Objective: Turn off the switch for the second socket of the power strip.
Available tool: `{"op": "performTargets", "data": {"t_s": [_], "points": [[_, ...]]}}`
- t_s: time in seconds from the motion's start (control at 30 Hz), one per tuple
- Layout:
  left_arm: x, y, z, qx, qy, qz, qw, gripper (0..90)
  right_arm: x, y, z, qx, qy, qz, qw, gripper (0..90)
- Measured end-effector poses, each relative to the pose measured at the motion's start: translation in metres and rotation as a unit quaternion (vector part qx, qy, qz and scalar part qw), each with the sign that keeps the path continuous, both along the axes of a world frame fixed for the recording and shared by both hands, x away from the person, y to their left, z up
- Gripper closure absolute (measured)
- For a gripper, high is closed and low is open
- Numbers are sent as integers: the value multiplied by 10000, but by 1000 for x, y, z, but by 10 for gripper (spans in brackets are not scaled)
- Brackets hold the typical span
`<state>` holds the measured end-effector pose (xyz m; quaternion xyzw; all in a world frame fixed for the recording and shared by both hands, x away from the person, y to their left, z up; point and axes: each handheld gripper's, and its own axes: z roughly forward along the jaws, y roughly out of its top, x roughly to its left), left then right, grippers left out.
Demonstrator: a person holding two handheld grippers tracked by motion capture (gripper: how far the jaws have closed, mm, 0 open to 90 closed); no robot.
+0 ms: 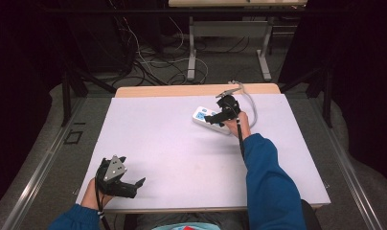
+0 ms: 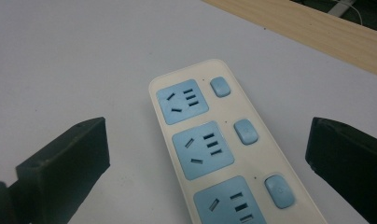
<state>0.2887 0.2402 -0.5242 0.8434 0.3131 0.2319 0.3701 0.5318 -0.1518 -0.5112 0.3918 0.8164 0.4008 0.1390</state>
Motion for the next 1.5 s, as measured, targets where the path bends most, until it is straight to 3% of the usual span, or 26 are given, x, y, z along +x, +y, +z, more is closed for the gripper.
{"op": "performTargets", "data": {"t_s": [0.37, 0.6, 0.67, 0.83, 1.2, 1.5], "points": [[-1, 1, 1, 10, -9, -14, 10000, 1, -11, 0, 6, -23, 26, 166, 9999, 0], [-1, 1, 1, 19, 4, -26, 10000, 1, -22, -7, 12, -12, -136, 221, 9997, 0], [0, 1, 1, 15, 6, -19, 10000, 1, -26, -9, 14, 80, -96, 204, 9997, 0], [-1, 0, 1, 13, 3, -14, 10000, 1, -38, -11, 16, 12, -81, 247, 9997, 0], [-1, 1, 1, 12, -2, -14, 10000, 1, -69, -25, 25, -25, -282, 413, 9987, 0], [-1, 0, 0, 11, -7, -19, 10000, 1, -92, -35, 24, -79, -250, 433, 9987, 0]]}}
